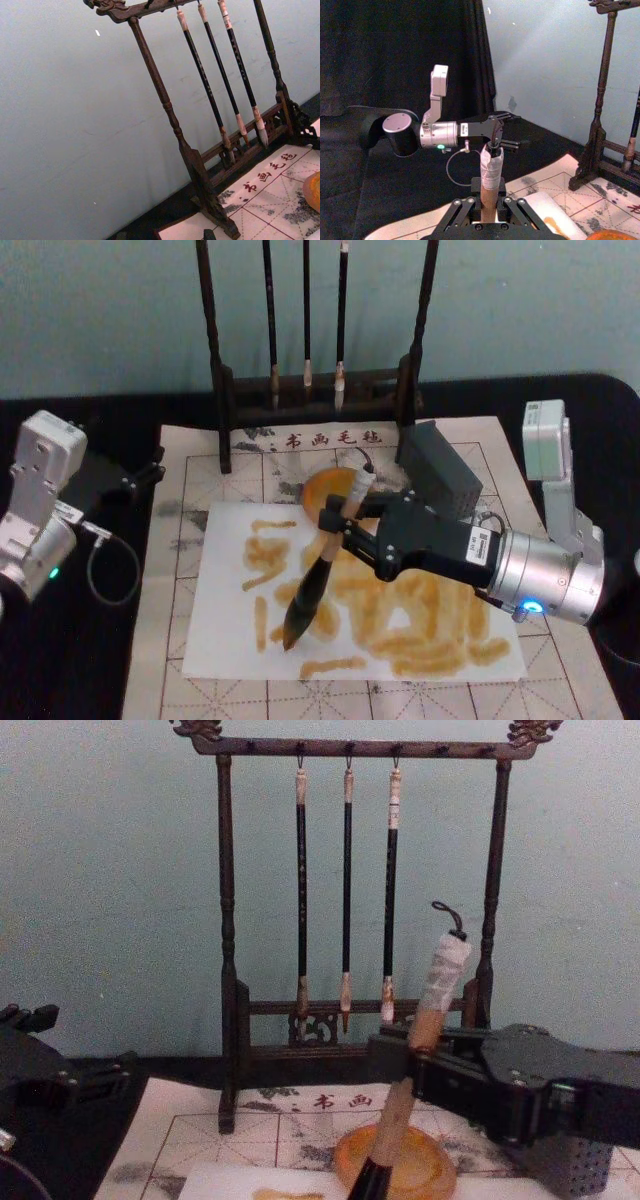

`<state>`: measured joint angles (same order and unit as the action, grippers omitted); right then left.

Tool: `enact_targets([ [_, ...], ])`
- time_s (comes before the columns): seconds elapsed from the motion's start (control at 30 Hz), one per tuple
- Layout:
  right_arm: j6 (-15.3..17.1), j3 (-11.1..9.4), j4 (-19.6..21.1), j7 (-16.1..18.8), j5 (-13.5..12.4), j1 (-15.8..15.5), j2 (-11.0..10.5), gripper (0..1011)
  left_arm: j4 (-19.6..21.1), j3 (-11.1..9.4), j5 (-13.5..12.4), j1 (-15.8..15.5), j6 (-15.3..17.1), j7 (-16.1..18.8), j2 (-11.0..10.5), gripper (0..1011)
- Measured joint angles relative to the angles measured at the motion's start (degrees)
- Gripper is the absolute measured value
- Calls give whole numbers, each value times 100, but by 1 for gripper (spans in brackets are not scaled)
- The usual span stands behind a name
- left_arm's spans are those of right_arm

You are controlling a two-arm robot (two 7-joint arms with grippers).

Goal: Pick up the brush from the inkstone, write on the paper, then place the brush back to its original position.

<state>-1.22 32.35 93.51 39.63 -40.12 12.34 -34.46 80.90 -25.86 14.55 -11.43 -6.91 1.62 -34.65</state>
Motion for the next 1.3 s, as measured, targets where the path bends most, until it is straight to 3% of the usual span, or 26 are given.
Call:
enact_targets([
  [0.67, -1, -242, 302, -125, 64, -288, -297, 185, 0, 0, 0, 0, 0, 0, 0, 1001],
  [1.3, -40, -603, 535, -304, 54, -617, -538, 185, 0, 0, 0, 0, 0, 0, 0, 1001],
])
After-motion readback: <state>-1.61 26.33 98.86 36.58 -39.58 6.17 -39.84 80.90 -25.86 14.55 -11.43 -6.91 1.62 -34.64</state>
